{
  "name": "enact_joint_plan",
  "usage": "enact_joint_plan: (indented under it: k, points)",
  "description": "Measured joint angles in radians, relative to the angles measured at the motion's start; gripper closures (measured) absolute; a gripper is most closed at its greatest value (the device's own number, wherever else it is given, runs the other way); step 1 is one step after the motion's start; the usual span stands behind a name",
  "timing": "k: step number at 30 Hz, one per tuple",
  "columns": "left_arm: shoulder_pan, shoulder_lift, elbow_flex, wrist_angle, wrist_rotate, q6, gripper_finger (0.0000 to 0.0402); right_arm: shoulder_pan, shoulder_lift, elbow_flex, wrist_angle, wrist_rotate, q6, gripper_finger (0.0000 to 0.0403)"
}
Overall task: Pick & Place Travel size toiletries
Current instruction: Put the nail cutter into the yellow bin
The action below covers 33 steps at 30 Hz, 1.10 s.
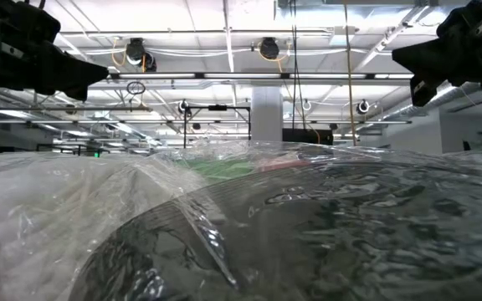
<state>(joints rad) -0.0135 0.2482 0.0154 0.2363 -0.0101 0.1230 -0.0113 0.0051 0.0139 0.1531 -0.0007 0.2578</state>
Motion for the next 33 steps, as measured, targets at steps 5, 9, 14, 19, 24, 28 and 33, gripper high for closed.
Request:
enact_joint_plan:
  k: [5,9,14,19,24,28,33]
  points:
    - [0.000,0.000,0.000,0.000,0.000,0.000,0.0396,0.001,0.007,0.000,0.122,-0.018,0.016,0.0390]
    - [0.000,0.000,0.000,0.000,0.000,0.000,0.0396,0.046,0.040,0.026,0.319,-0.161,0.043,0.0340]
    - [0.000,0.000,0.000,0.000,0.000,0.000,0.0396,0.179,0.188,0.156,0.244,-0.149,0.018,0.0241]
    - [0.000,0.000,0.000,0.000,0.000,0.000,0.0396,0.360,0.489,0.352,0.025,0.062,-0.041,0.0173]
    - [0.000,0.000,0.000,-0.001,0.001,0.000,0.0396,0.502,0.844,0.611,-0.374,0.273,0.131,0.0172]
    - [0.000,0.000,0.000,0.000,0.001,0.000,0.0396,0.558,1.104,0.727,-0.566,0.312,0.418,0.0184]
    - [0.000,0.000,0.000,0.000,0.001,0.000,0.0396,0.584,1.358,0.760,-0.506,0.281,0.684,0.0190]
